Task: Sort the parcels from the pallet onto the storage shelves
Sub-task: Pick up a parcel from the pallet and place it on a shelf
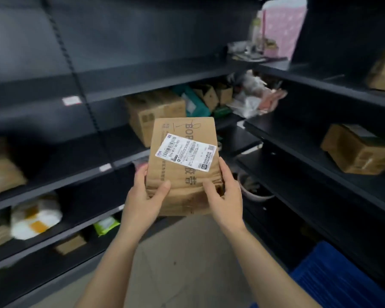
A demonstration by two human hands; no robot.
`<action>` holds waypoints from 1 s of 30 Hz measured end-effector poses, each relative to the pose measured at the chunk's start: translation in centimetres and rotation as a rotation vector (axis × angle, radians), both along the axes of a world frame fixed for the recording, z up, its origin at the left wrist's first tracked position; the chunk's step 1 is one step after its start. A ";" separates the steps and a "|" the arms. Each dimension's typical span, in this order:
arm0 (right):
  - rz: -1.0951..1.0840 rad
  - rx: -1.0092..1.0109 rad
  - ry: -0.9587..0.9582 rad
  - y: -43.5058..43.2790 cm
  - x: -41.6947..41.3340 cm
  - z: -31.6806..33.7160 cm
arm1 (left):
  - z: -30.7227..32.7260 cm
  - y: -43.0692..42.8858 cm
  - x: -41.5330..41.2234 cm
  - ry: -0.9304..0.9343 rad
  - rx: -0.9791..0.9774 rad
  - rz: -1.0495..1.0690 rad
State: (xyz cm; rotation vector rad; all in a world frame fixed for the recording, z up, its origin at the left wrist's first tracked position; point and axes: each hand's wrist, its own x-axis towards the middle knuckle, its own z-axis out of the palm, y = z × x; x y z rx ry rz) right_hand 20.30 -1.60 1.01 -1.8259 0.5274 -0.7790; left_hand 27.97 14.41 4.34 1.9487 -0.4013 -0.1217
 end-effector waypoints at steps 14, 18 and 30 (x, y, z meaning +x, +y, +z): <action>0.346 -0.289 -0.212 27.3 12.4 11.8 | 12.0 30.1 6.8 -0.250 0.007 0.309; 0.450 -0.292 -0.226 32.7 16.7 14.7 | 14.6 35.8 9.6 -0.315 -0.013 0.408; 0.714 -0.292 -0.254 42.2 35.4 21.0 | 19.2 46.0 24.7 -0.382 0.081 0.544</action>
